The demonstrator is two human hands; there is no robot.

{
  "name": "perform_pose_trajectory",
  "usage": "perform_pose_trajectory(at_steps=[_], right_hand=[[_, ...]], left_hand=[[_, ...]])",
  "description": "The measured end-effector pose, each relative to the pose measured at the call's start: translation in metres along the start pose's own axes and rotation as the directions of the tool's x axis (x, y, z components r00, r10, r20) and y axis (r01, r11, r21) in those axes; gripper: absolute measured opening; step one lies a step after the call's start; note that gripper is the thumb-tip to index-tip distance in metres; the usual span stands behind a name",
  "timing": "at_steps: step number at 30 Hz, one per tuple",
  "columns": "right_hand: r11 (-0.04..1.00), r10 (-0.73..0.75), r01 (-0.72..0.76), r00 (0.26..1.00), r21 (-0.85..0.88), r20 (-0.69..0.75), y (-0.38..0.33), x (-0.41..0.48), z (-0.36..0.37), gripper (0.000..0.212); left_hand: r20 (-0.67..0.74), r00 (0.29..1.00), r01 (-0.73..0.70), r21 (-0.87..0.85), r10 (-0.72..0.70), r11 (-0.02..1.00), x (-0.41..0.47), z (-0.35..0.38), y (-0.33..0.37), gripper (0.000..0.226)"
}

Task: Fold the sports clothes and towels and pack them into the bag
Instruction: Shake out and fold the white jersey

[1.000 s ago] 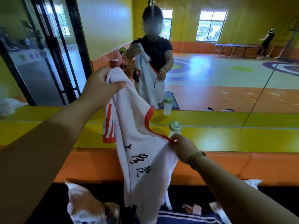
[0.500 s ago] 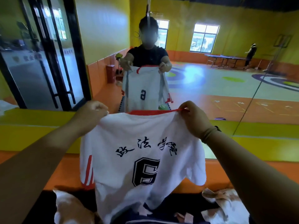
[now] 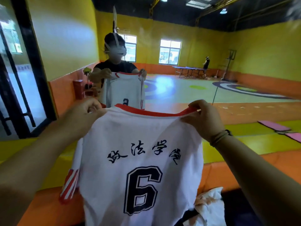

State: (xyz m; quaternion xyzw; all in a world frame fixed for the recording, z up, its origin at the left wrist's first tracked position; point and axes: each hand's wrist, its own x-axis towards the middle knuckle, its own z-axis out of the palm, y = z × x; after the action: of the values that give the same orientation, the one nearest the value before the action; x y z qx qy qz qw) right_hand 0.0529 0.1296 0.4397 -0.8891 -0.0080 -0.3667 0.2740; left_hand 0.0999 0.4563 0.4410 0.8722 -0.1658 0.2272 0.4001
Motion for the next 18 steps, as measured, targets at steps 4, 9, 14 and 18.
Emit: perform_pose_trajectory(at_steps=[4,9,14,18], right_hand=[[0.987,0.16,-0.154,0.961,0.045,-0.227,0.024,0.009,-0.037,0.051],[0.966,0.243,-0.26,0.921,-0.014,-0.304,0.062,0.022,-0.088,0.035],[0.952,0.239,-0.286,0.917,-0.107,-0.319,0.086,0.027,-0.147,0.041],[0.969,0.226,-0.248,0.913,-0.023,-0.338,0.117,0.029,-0.191,0.032]], left_hand=[[-0.02,0.998,-0.067,-0.153,0.065,0.986,0.023,0.027,0.041,0.018],[0.041,0.997,-0.063,-0.195,0.072,0.979,0.055,0.065,0.087,0.043],[0.241,0.97,-0.007,-0.039,0.016,0.999,0.075,0.102,0.126,0.064],[0.247,0.96,-0.1,-0.145,0.134,0.984,0.085,0.134,0.163,0.05]])
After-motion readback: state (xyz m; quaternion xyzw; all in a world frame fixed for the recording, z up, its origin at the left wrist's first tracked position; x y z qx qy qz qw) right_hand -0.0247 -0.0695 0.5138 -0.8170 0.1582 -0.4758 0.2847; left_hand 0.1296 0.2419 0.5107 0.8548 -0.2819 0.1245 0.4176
